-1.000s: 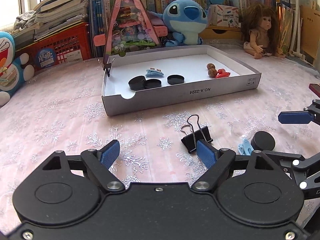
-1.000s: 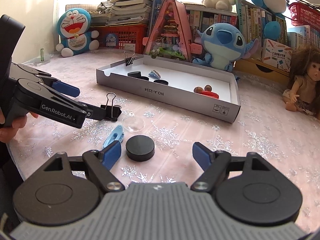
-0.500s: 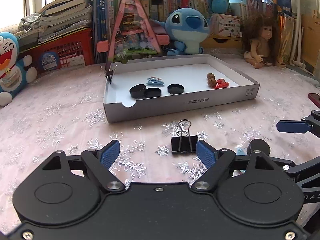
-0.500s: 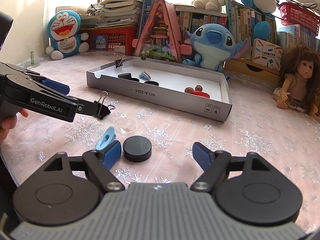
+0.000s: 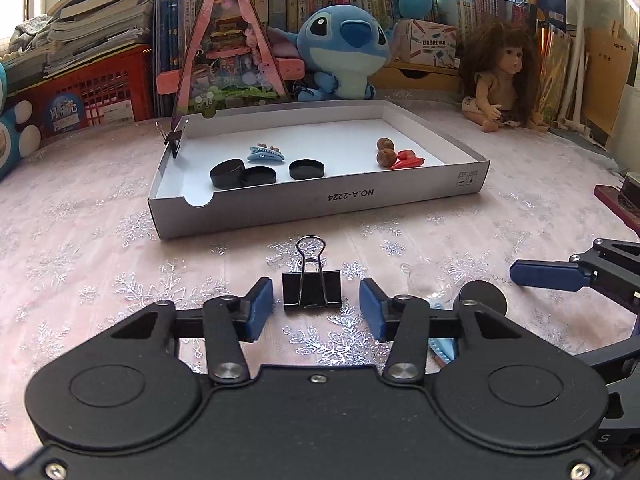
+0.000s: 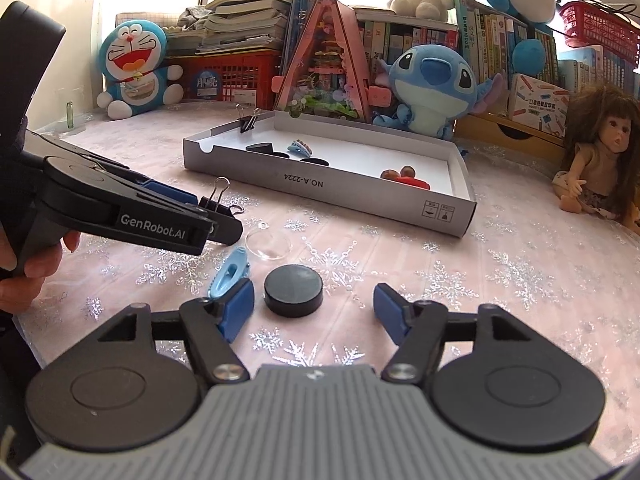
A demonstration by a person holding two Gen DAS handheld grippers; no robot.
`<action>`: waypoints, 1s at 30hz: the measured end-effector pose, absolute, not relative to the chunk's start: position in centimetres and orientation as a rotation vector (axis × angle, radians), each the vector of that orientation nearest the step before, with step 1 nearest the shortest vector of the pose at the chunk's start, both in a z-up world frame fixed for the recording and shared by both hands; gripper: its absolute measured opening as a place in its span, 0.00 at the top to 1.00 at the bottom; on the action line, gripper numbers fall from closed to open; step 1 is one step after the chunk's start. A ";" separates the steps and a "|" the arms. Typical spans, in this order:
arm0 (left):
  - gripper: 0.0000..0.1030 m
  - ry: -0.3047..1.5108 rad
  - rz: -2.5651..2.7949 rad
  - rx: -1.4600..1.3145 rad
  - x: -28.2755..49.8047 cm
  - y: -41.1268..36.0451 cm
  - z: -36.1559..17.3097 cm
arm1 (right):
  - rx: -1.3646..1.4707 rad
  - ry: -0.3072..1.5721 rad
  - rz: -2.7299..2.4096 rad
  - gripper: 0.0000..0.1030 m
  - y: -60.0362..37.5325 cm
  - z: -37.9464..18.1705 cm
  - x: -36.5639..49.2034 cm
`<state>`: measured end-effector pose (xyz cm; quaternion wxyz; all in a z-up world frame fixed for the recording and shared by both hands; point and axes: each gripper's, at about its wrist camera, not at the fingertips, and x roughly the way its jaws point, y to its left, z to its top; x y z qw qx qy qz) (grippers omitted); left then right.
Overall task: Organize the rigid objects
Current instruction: 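Grasp the black binder clip with the left tool while the right tool approaches a black disc, then close the right tool on the black disc while the left tool lifts the binder clip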
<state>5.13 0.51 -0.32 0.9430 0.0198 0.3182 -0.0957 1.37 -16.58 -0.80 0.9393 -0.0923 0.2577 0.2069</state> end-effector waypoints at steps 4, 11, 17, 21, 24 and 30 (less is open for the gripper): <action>0.71 0.647 -0.194 0.032 5.1 0.6 -0.3 | -0.184 0.523 0.438 0.47 -16.3 -0.7 1.2; 0.71 0.643 -0.202 0.032 4.8 0.7 -0.2 | -0.193 0.517 0.466 0.64 -15.7 -0.6 0.7; 0.71 0.637 -0.200 0.019 4.6 0.9 0.4 | -0.197 0.514 0.467 0.64 -15.7 -0.1 0.6; 0.72 0.620 -0.197 0.015 4.6 1.1 1.2 | -0.192 0.513 0.455 0.64 -15.8 0.3 0.8; 0.72 0.617 -0.183 0.012 4.8 1.3 1.5 | -0.187 0.508 0.442 0.64 -16.0 0.7 1.1; 0.72 0.613 -0.162 -0.003 5.1 1.8 1.9 | -0.184 0.493 0.413 0.64 -16.5 1.5 1.6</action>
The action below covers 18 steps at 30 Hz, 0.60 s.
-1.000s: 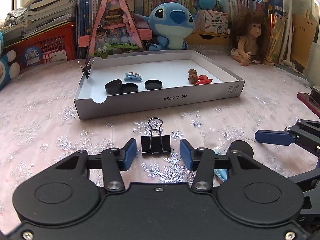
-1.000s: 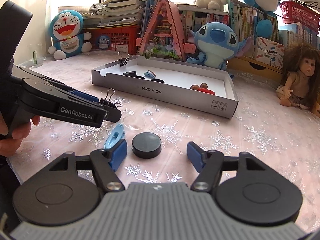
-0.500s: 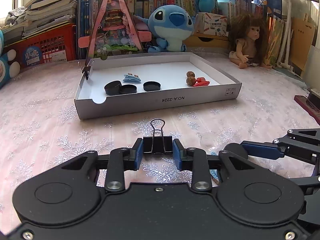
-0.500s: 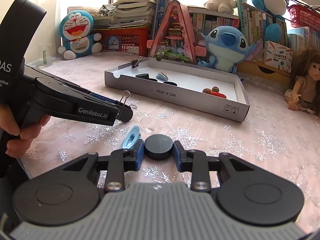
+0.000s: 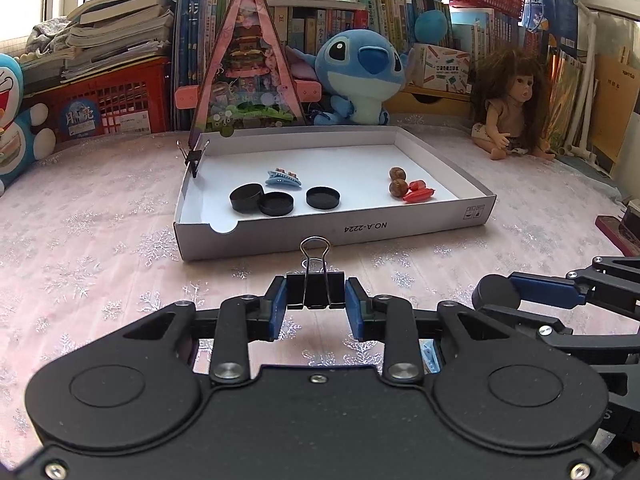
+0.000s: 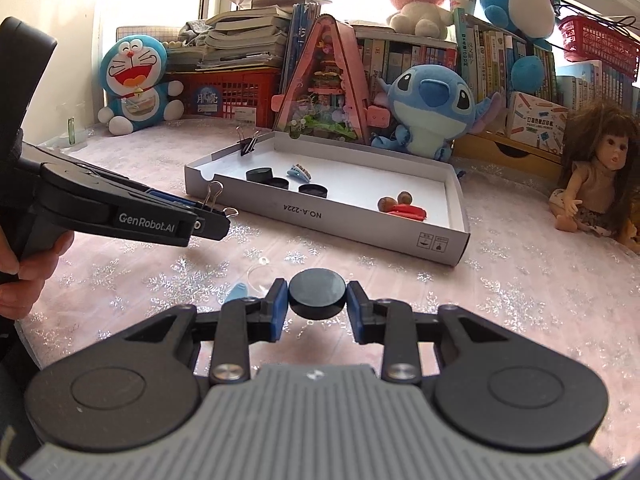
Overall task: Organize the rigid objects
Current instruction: 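Close the right tool on the black disc while the left tool lifts the binder clip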
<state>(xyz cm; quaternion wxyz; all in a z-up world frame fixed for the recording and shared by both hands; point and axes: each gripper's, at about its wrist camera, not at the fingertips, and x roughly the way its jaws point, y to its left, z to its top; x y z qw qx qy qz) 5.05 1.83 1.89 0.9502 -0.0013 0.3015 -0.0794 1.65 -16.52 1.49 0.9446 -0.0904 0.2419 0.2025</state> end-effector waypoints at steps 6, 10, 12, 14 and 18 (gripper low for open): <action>0.72 0.593 -0.136 -0.010 5.5 2.5 2.7 | -0.141 0.506 0.367 0.64 -17.5 2.0 2.9; 0.72 0.583 -0.122 -0.019 6.0 3.0 3.3 | -0.126 0.500 0.342 0.64 -18.1 2.4 3.4; 0.72 0.578 -0.115 -0.024 6.3 3.3 3.6 | -0.120 0.497 0.331 0.64 -18.3 2.6 3.7; 0.72 0.574 -0.106 -0.033 6.6 3.5 3.9 | -0.114 0.494 0.319 0.64 -18.5 2.8 4.0; 0.72 0.565 -0.094 -0.040 7.2 3.9 4.3 | -0.105 0.487 0.298 0.64 -18.8 3.2 4.6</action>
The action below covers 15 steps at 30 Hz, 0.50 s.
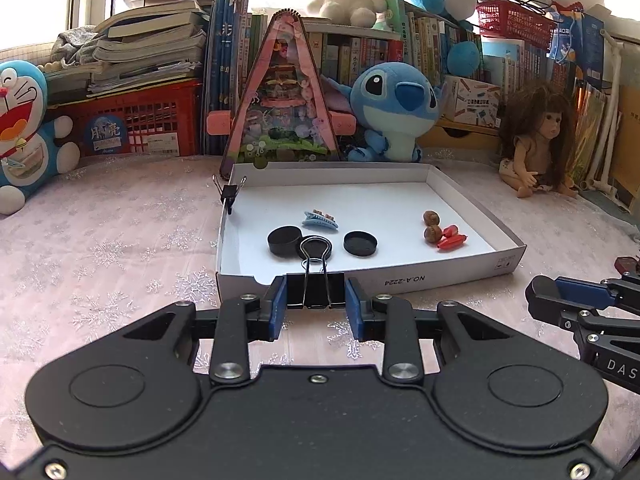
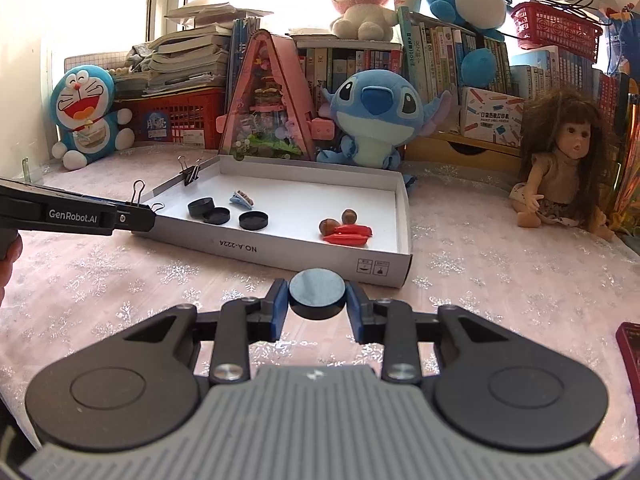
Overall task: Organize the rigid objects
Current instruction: 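Close the right tool on the black disc while the left tool lifts the binder clip, then carry the binder clip and black disc over the white box with both tools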
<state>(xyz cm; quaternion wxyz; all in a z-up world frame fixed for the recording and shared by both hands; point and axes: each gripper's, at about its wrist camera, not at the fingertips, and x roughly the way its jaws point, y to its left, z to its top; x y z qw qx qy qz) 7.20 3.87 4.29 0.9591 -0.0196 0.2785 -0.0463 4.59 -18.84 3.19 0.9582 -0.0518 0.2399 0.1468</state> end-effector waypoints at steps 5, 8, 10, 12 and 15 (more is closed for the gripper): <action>0.72 0.556 -0.083 -0.048 7.9 4.3 4.7 | -0.102 0.478 0.279 0.64 -19.2 3.5 5.3; 0.72 0.549 -0.074 -0.056 8.4 4.6 5.0 | -0.097 0.473 0.268 0.64 -19.5 3.8 5.7; 0.72 0.547 -0.069 -0.066 8.8 4.8 5.2 | -0.097 0.468 0.260 0.64 -19.6 3.9 6.0; 0.72 0.546 -0.063 -0.077 9.3 5.1 5.4 | -0.092 0.465 0.253 0.64 -19.8 4.1 6.3; 0.72 0.543 -0.055 -0.089 9.9 5.5 5.6 | -0.086 0.463 0.242 0.64 -20.0 4.3 6.8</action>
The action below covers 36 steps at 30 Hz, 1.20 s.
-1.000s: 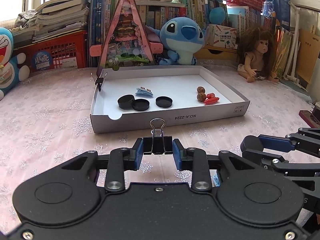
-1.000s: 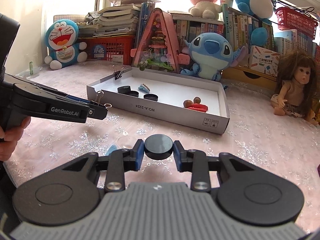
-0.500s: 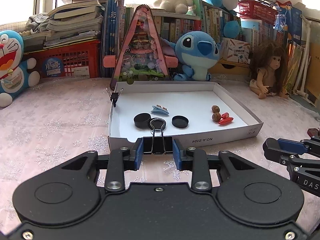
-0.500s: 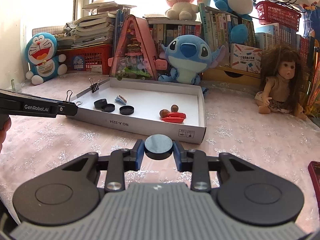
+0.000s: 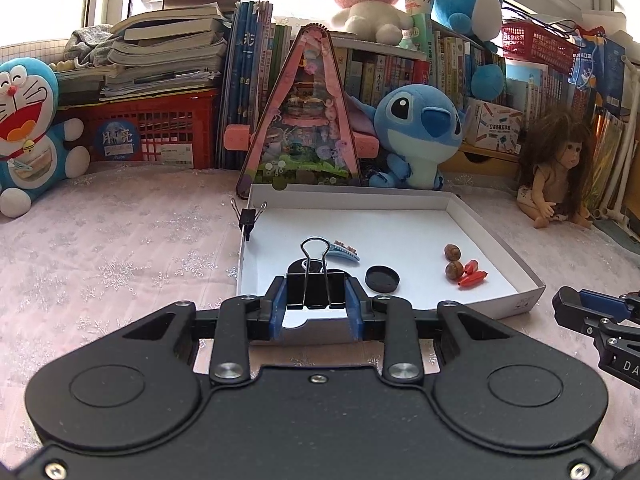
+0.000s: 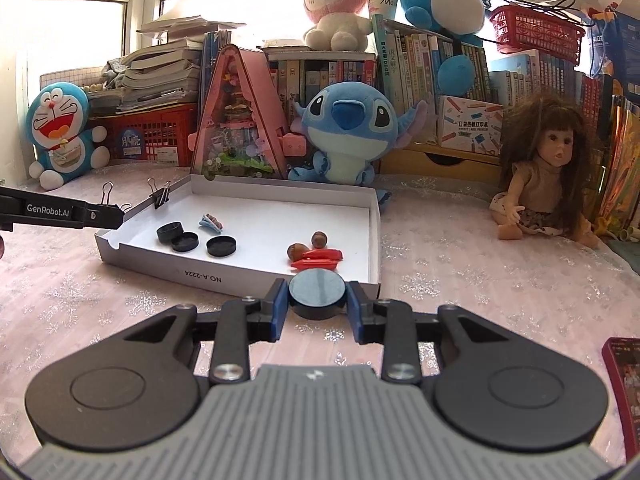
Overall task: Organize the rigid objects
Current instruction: 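Carry the binder clip and black disc over the white box with both tools, then lower the held binder clip and disc into the box with both tools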
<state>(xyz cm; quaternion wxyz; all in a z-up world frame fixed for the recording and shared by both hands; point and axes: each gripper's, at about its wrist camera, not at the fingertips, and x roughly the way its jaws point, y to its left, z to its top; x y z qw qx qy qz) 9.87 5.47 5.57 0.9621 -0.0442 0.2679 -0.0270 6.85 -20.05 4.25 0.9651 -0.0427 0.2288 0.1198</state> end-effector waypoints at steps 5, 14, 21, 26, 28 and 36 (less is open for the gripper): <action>0.72 0.538 -0.044 -0.093 11.0 6.0 5.9 | -0.078 0.463 0.227 0.64 -20.4 4.5 7.9; 0.72 0.520 -0.028 -0.116 13.8 6.8 6.7 | -0.019 0.476 0.207 0.64 -21.1 5.3 10.6; 0.72 0.522 -0.051 -0.119 16.8 7.0 6.7 | -0.008 0.477 0.194 0.64 -20.9 5.6 12.7; 0.72 0.524 -0.052 -0.121 18.9 7.1 7.0 | 0.038 0.487 0.185 0.64 -21.0 5.7 14.8; 0.72 0.529 -0.046 -0.109 19.6 6.9 6.8 | 0.049 0.495 0.185 0.64 -20.9 5.7 15.7; 0.72 0.567 -0.028 -0.102 22.2 6.3 5.1 | 0.141 0.569 0.204 0.64 -21.2 5.0 19.3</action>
